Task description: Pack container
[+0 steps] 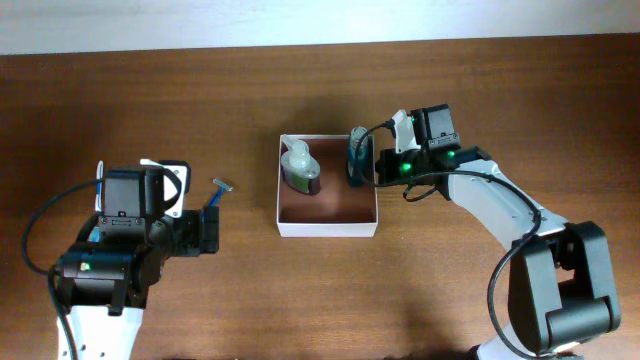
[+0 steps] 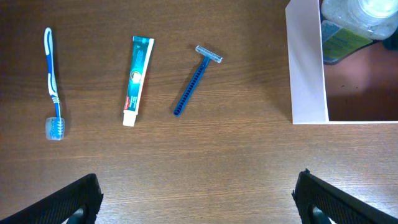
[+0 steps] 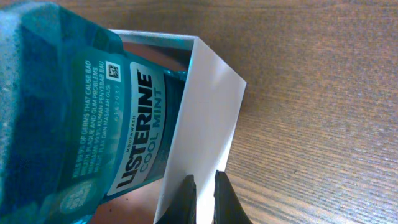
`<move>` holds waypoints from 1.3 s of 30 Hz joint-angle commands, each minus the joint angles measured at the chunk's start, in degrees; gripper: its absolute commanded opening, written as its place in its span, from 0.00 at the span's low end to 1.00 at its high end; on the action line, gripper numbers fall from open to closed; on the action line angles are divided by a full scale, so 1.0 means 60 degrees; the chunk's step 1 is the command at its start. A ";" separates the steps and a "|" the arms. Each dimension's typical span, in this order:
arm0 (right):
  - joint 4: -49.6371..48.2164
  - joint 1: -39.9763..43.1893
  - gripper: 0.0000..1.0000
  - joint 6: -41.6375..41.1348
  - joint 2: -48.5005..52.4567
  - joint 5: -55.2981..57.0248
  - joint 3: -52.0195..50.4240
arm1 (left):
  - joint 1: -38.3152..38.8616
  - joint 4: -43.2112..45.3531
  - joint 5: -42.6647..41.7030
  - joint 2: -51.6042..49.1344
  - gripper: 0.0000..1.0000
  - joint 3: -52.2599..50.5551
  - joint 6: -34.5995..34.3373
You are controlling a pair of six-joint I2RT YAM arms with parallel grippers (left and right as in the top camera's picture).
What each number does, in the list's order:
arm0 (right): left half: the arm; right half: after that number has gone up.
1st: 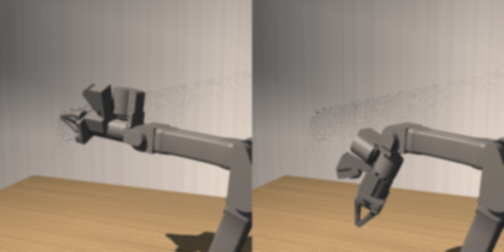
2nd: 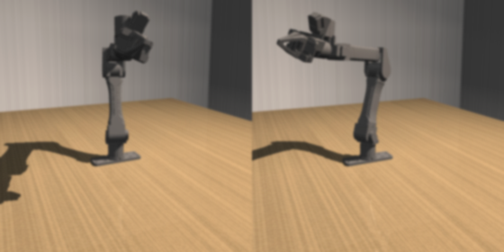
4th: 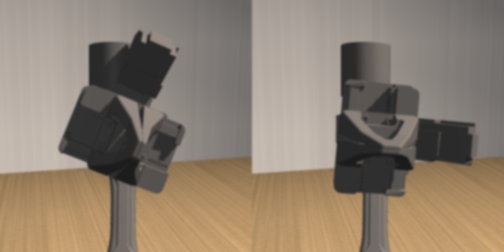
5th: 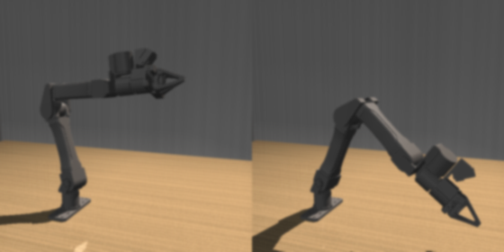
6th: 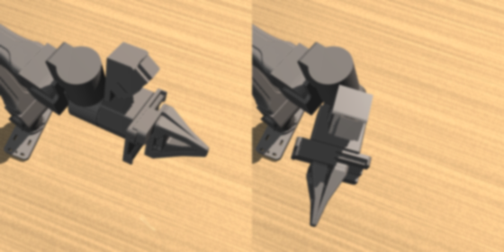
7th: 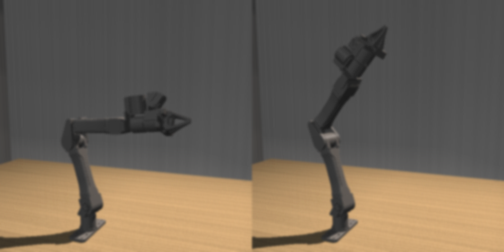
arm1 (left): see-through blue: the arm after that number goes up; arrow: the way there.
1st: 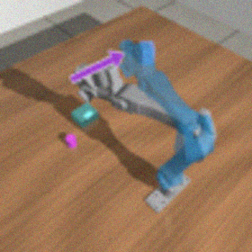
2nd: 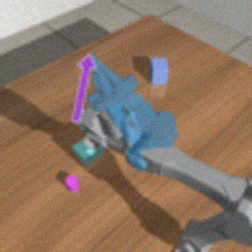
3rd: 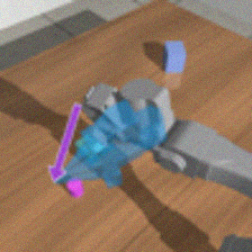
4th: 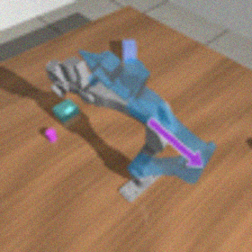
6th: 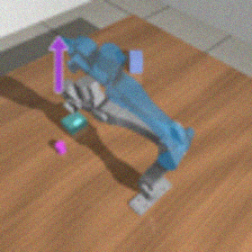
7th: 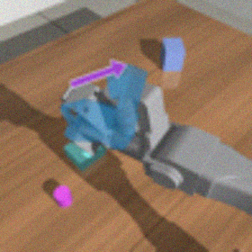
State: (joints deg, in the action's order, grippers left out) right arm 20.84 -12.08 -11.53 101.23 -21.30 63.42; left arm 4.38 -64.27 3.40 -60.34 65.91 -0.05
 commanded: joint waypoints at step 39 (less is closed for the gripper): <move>1.0040 0.3982 1.00 -0.0623 -0.6896 0.3595 0.1279 | -0.0026 -0.0339 0.0175 -0.4204 1.00 0.3723 0.0266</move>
State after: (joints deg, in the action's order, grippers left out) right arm 80.86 12.38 -15.81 60.14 0.40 72.49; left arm 4.38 -66.39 3.49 -79.70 85.06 -0.03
